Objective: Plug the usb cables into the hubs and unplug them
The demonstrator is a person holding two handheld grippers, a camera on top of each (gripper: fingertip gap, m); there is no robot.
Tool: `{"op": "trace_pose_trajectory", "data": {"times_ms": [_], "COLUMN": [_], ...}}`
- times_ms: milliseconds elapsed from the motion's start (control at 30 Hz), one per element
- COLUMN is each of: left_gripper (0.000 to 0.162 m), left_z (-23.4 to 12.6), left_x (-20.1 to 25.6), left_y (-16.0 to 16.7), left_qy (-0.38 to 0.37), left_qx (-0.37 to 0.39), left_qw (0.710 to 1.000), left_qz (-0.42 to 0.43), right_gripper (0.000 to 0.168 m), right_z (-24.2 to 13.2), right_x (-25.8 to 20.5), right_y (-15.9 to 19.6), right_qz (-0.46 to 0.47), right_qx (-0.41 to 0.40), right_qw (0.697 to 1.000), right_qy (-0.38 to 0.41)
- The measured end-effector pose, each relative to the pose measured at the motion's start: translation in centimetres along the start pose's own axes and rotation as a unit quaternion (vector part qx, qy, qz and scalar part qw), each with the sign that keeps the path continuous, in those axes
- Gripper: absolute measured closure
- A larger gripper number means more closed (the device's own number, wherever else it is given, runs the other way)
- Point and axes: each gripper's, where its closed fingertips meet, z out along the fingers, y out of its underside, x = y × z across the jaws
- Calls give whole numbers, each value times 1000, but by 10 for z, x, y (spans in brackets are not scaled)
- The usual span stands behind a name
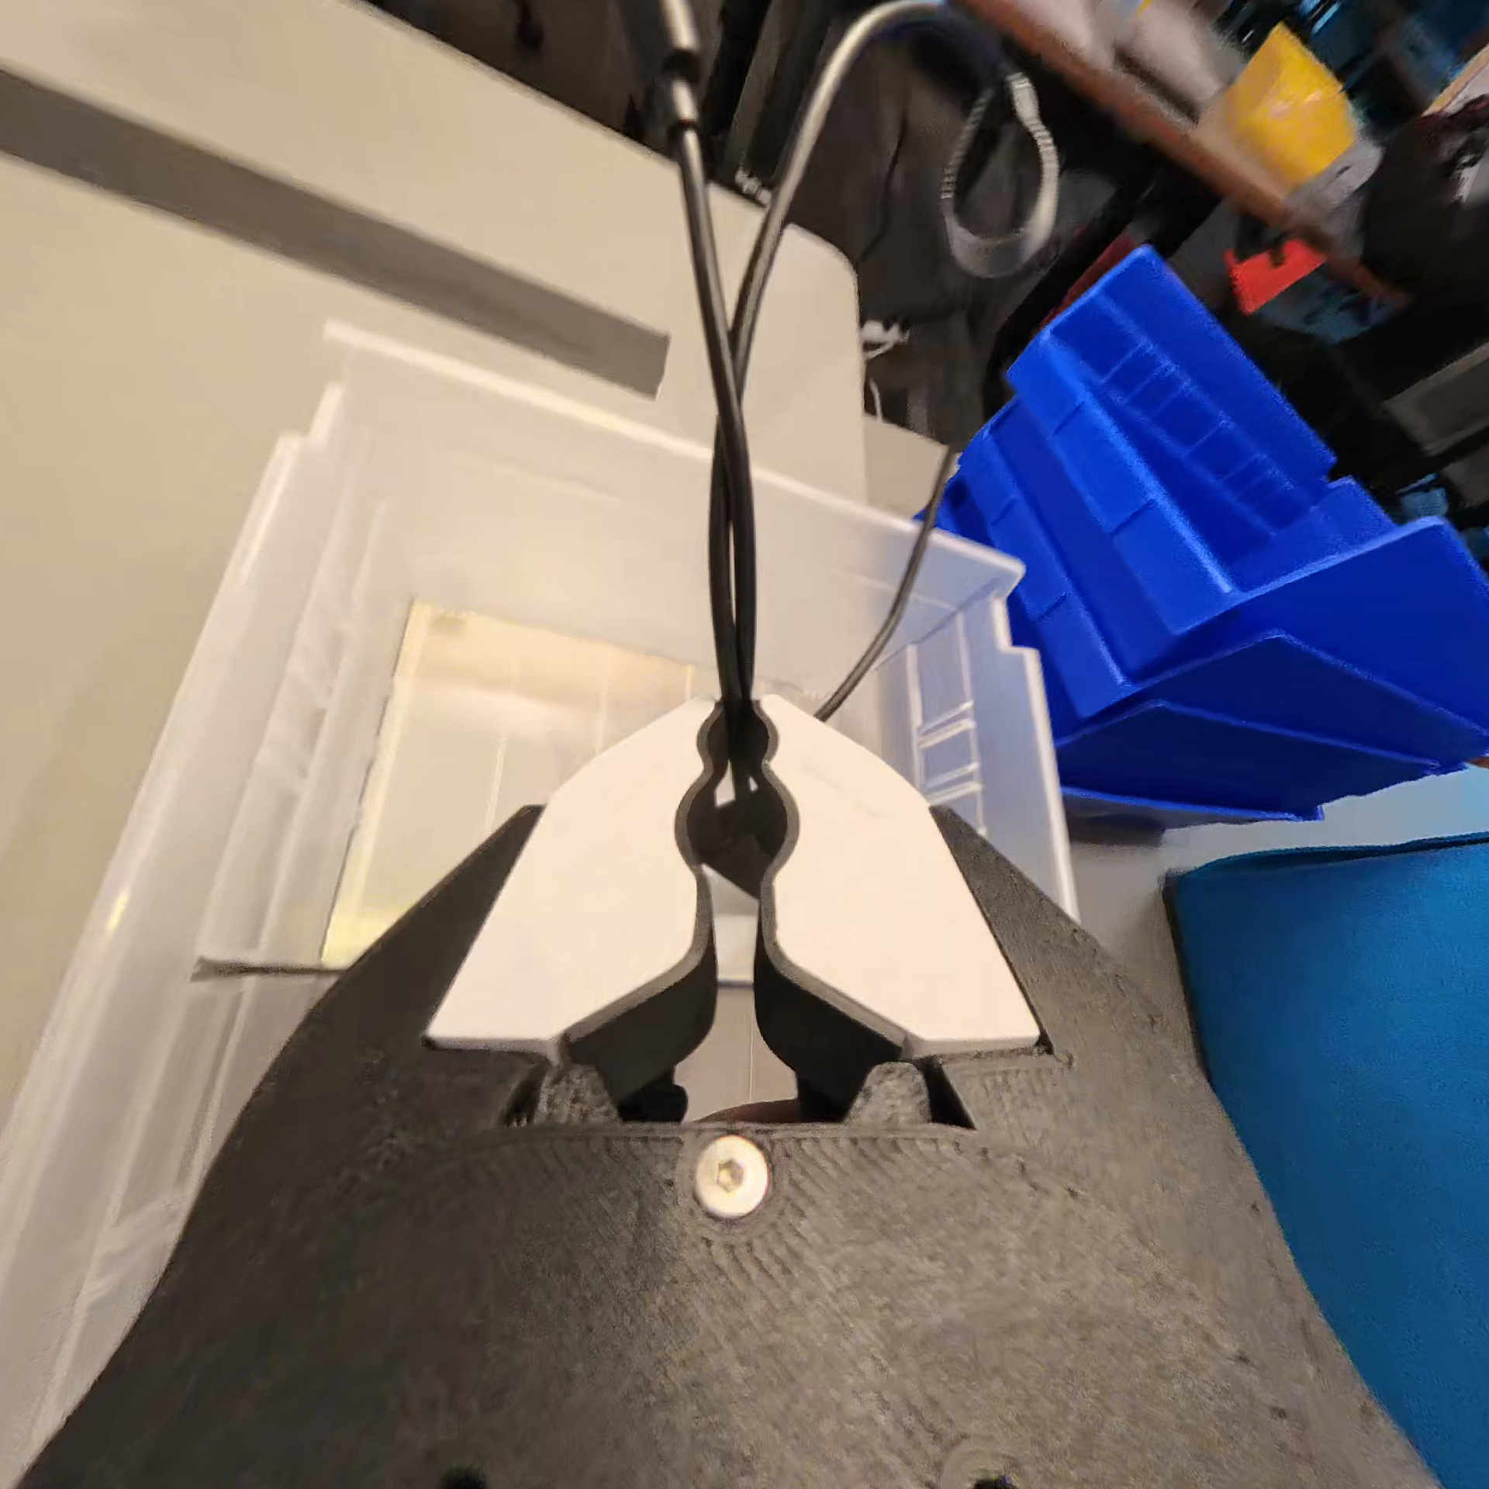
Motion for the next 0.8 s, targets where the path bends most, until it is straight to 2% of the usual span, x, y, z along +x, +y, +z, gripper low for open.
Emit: {"op": "trace_pose_trajectory", "data": {"times_ms": [67, 200, 367, 433, 633, 733, 800], "left_gripper": [144, 145, 145, 145, 144, 145, 144], "left_z": [1, 3, 4, 4, 6, 6, 5], "left_x": [0, 1, 2, 1, 1, 1, 1], "left_y": [1, 6, 9, 9, 12, 12, 12], "left_qy": [1, 0, -1, -1, -2, -2, -3], "left_qx": [-5, -18, -29, -29, -39, -40, -40], "left_qw": [1000, 1000, 1000, 1000, 999, 999, 999], "left_qz": [0, 5, 6, 4, 4, 5, 3], "right_gripper": [165, 164, 132, 125, 124, 128, 133], "right_z": [1, 1, -17, -22, -7, 16, 34], "right_x": [-15, -50, -71, -62, -16, -5, -6], "right_y": [10, 20, 5, -7, -53, -74, -76], "right_qz": [-26, -51, 0, -17, -107, -94, -69], "right_qx": [-45, -102, -108, -82, 12, 36, 27], "right_qw": [998, 985, 957, 961, 980, 985, 986], "right_qy": [-26, -128, -268, -263, -170, -142, -146]}}
